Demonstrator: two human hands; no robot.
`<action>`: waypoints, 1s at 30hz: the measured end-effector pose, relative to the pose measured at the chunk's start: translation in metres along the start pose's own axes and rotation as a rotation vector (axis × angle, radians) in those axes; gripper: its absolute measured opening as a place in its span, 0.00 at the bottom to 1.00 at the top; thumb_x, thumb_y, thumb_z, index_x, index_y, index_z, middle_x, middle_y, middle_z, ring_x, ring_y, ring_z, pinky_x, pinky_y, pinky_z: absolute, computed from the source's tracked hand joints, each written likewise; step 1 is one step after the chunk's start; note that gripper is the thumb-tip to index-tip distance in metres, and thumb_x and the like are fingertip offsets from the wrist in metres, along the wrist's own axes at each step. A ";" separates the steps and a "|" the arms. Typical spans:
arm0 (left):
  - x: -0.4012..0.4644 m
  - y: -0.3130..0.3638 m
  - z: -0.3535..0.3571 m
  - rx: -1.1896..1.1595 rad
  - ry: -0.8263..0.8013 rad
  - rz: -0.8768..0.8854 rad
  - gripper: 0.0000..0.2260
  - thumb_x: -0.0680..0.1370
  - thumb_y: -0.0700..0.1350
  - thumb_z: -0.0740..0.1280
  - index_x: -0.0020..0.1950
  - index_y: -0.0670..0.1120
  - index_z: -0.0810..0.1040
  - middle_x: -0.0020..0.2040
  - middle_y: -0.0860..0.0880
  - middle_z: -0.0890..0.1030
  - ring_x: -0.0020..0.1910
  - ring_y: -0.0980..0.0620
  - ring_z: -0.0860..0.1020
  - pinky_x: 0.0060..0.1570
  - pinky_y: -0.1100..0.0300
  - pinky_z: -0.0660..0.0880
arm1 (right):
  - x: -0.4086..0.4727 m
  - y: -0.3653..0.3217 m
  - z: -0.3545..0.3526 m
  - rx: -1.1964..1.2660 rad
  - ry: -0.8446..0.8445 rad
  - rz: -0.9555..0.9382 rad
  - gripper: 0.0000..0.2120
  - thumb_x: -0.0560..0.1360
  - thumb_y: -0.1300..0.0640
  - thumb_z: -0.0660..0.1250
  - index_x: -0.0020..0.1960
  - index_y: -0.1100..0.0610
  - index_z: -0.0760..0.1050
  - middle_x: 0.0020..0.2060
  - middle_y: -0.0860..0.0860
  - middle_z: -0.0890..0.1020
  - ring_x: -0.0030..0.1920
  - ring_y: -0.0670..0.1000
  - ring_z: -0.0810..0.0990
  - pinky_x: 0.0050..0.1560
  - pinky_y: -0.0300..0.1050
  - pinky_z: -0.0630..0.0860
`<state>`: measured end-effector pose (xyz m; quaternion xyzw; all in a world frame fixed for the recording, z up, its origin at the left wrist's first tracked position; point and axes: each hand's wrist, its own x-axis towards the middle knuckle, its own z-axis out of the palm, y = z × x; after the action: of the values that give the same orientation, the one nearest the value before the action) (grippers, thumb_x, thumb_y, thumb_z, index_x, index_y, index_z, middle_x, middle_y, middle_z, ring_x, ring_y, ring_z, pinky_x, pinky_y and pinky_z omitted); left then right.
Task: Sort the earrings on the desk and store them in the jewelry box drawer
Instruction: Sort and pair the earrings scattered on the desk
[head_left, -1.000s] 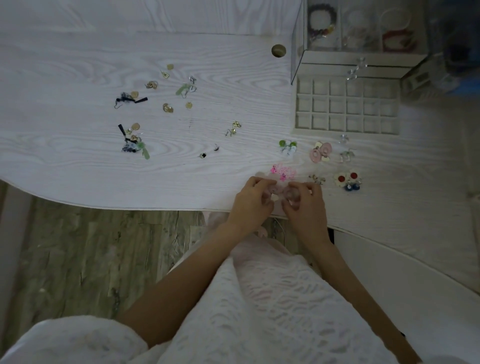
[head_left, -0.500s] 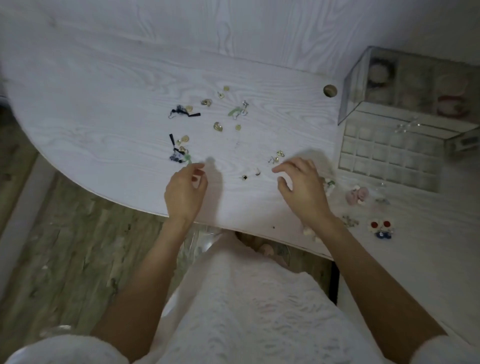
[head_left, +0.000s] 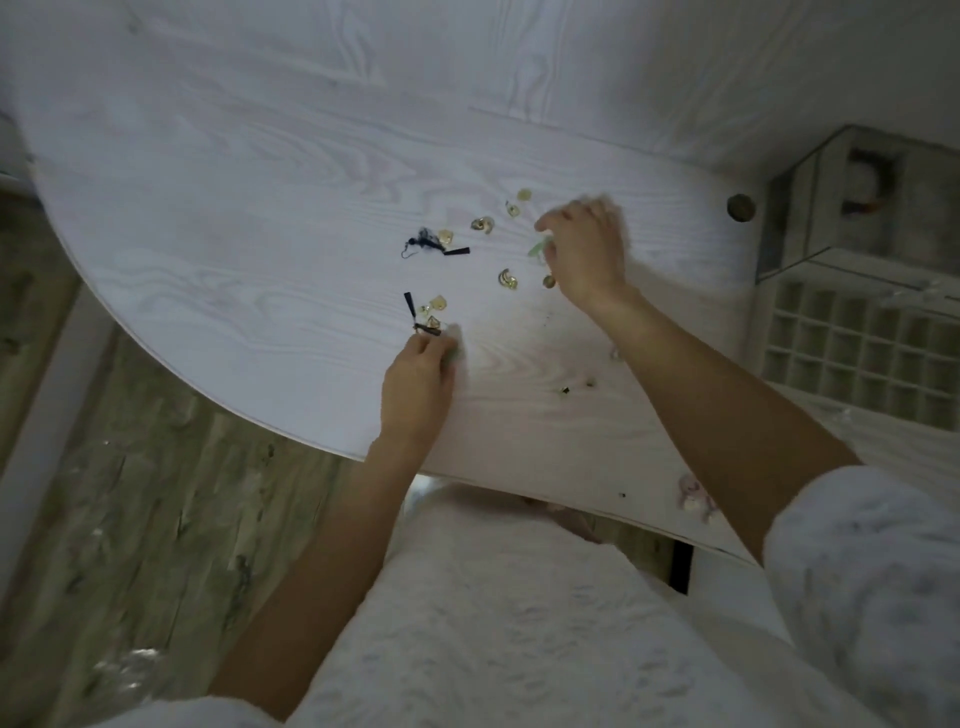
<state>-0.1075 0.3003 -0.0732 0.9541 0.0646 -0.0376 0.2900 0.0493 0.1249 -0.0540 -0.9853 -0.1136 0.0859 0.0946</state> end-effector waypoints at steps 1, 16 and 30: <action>0.000 -0.002 -0.001 -0.008 -0.018 0.023 0.13 0.73 0.35 0.65 0.57 0.41 0.78 0.50 0.40 0.78 0.44 0.41 0.78 0.42 0.54 0.74 | 0.001 -0.002 0.002 -0.029 -0.014 0.017 0.17 0.72 0.62 0.67 0.61 0.55 0.74 0.58 0.57 0.75 0.62 0.59 0.67 0.63 0.50 0.60; -0.001 -0.015 -0.014 -0.148 -0.056 0.105 0.10 0.76 0.38 0.66 0.56 0.45 0.79 0.44 0.45 0.80 0.40 0.49 0.75 0.42 0.60 0.72 | -0.061 -0.017 -0.005 0.721 0.357 0.121 0.02 0.76 0.62 0.62 0.46 0.61 0.70 0.38 0.58 0.80 0.40 0.55 0.80 0.41 0.50 0.78; -0.036 0.082 0.007 -0.480 -0.133 0.245 0.07 0.78 0.36 0.63 0.53 0.42 0.76 0.48 0.47 0.80 0.44 0.58 0.81 0.46 0.69 0.76 | -0.288 0.103 0.000 1.009 0.438 0.808 0.03 0.74 0.61 0.68 0.46 0.57 0.74 0.41 0.54 0.81 0.43 0.55 0.83 0.51 0.55 0.80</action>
<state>-0.1313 0.2249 -0.0297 0.8542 -0.0635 -0.0482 0.5138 -0.2059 -0.0424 -0.0330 -0.7804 0.3390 -0.0443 0.5236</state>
